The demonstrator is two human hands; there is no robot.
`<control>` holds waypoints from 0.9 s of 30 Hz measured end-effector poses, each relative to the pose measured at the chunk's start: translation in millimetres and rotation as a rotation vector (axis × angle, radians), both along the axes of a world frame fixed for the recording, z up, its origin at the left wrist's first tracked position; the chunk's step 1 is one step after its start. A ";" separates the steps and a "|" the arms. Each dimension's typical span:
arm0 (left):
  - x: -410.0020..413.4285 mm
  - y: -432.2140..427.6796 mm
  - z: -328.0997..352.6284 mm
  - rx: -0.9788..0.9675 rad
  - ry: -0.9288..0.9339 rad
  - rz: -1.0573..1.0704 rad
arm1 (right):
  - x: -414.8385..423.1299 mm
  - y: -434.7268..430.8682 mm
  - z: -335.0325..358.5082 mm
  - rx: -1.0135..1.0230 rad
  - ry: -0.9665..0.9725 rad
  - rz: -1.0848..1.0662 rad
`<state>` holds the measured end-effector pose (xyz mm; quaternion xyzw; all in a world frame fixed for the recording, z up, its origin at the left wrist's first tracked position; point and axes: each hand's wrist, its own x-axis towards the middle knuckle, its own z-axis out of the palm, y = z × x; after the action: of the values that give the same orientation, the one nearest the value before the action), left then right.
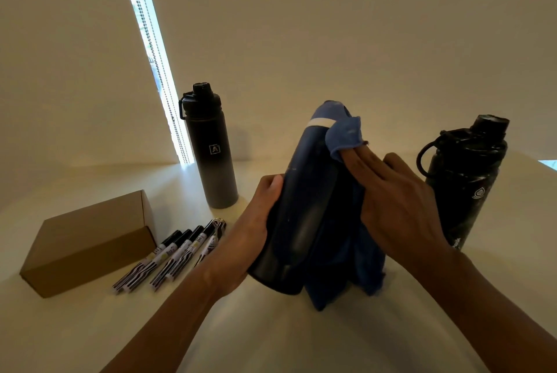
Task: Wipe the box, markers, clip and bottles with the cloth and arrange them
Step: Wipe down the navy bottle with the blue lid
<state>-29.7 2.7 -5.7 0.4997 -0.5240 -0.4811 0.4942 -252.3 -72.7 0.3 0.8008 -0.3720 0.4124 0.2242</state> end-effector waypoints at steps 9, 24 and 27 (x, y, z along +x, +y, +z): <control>17.7 -7.0 3.1 0.003 0.199 0.206 | 36.9 34.9 -36.8 0.080 0.275 0.297; 16.4 -3.1 7.7 0.074 0.227 0.132 | 39.4 22.7 -20.5 -0.010 0.162 0.185; 11.2 -1.4 7.5 0.094 0.219 0.113 | 36.4 4.6 -10.0 0.003 -0.013 0.120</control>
<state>-18.5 1.4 1.8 0.4956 -0.4147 -0.5282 0.5508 -215.9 -68.1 -9.7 0.8194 -0.3253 0.4295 0.1955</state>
